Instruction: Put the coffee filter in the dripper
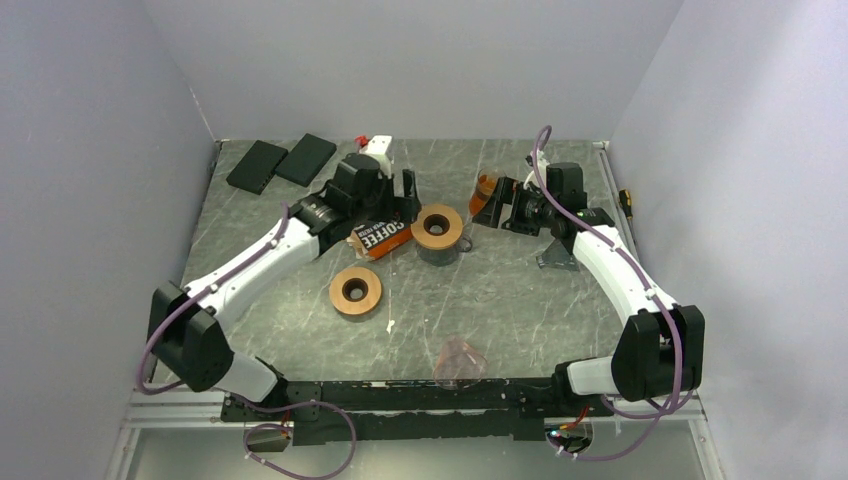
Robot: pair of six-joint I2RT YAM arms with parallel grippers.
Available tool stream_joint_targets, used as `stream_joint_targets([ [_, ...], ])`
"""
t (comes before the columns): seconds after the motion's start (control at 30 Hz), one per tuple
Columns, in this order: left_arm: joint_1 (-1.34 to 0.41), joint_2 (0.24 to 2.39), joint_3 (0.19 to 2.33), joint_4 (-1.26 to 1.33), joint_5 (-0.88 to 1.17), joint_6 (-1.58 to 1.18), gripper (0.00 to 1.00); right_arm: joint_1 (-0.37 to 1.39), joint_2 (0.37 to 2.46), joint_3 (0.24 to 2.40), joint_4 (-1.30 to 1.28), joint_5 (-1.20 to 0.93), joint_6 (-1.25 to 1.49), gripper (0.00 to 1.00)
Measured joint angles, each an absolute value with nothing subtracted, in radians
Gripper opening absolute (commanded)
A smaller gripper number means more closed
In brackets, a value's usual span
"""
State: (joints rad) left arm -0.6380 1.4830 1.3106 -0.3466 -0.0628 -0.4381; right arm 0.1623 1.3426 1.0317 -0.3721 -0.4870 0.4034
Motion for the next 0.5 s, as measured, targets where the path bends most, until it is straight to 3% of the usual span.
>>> stream_joint_targets([
  [0.5,-0.607,1.165,0.910,-0.366,-0.252,-0.472,0.99,0.162,1.314,0.994,-0.361,-0.436,0.405,1.00],
])
